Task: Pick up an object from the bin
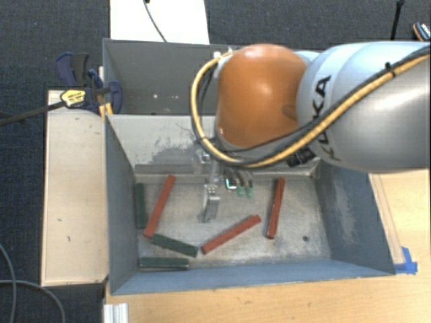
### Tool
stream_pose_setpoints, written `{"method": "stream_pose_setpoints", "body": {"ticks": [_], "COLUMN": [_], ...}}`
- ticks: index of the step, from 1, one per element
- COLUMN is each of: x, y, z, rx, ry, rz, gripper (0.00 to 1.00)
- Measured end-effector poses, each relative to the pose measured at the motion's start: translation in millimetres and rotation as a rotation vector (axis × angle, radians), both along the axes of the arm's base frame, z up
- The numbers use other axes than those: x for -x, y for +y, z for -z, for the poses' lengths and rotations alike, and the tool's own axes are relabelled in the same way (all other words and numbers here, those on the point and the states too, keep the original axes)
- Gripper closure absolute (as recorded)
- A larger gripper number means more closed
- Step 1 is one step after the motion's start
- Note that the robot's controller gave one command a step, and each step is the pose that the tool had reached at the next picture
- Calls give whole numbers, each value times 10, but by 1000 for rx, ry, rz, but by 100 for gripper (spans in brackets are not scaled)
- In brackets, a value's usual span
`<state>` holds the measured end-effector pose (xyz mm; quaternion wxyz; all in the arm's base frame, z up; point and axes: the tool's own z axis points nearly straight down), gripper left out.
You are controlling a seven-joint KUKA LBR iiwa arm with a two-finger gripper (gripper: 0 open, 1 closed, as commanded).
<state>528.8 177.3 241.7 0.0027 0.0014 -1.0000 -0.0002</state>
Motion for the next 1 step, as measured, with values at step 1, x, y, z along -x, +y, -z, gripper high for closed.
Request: {"method": "stream_pose_setpoints", "body": {"ticks": [1], "x": [199], "y": [268], "z": [1033], "rx": [1], "ry": [0], "rz": [-146], "gripper": [0]}}
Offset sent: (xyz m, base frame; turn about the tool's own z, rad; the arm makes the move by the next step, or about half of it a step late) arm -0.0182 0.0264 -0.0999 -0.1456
